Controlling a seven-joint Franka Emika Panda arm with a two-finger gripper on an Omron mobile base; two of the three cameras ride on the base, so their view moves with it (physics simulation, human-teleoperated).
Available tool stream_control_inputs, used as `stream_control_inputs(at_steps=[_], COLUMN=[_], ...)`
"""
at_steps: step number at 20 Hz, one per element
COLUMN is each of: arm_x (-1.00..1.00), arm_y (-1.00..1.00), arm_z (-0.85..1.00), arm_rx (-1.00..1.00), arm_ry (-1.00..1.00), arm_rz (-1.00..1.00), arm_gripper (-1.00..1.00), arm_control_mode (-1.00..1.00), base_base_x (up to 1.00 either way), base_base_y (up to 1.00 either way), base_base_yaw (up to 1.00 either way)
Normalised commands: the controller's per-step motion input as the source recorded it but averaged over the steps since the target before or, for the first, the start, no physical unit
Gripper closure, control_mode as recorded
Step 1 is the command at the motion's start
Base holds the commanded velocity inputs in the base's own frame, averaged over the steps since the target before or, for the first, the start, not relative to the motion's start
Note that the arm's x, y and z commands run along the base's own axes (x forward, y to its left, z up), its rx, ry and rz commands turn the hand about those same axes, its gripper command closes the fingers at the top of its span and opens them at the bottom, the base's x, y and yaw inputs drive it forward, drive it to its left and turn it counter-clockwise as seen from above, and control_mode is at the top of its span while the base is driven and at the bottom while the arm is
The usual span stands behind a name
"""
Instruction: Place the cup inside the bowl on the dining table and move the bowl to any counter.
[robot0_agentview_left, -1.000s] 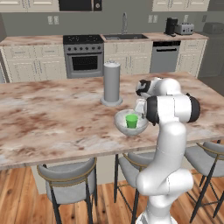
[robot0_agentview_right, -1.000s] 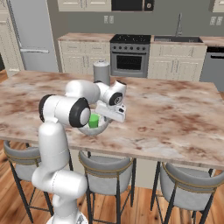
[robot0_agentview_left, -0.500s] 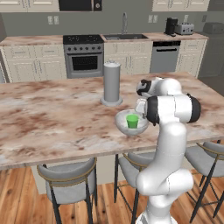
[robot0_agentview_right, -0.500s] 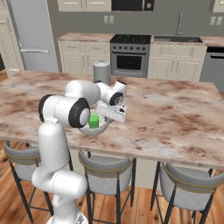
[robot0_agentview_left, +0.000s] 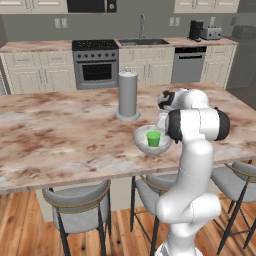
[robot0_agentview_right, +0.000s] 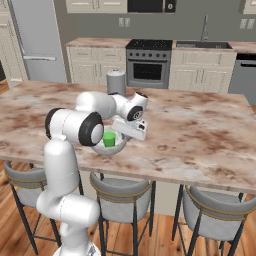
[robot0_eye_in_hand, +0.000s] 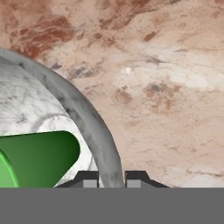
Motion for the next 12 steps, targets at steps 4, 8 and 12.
stream_control_inputs(at_steps=[4, 8, 12], arm_x=[0.00, 0.00, 0.00], arm_y=[-0.08, -0.01, 0.00], arm_z=[0.12, 0.30, 0.37], arm_rx=[0.00, 0.00, 0.00], arm_ry=[0.00, 0.00, 0.00], arm_rz=[0.00, 0.00, 0.00], arm_gripper=[1.00, 1.00, 1.00], arm_control_mode=[-1.00, -1.00, -1.00], base_base_x=[0.00, 0.00, 0.00], base_base_y=[0.00, 0.00, 0.00], base_base_yaw=[0.00, 0.00, 0.00])
